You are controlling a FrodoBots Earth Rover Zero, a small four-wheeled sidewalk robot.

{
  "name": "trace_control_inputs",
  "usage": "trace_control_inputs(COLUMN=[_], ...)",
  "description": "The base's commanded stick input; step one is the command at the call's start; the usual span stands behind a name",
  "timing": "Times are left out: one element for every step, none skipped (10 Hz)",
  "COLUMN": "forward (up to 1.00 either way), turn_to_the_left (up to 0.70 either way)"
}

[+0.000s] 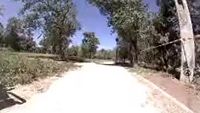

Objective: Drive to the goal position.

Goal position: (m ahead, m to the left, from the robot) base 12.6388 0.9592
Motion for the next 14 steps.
trace_control_inputs(forward=[0.85, 0.85, 0.85, 0.85, 0.85, 0.85, 0.85, 0.85, 0.85, 0.85, 0.85, 0.85, 0.85, 0.85], turn_to_the_left=[0.0, 0.0, 0.0, 0.0, 0.0, 0.0, 0.0, 0.0, 0.0, 0.0, 0.0, 0.0, 0.0, 0.0])
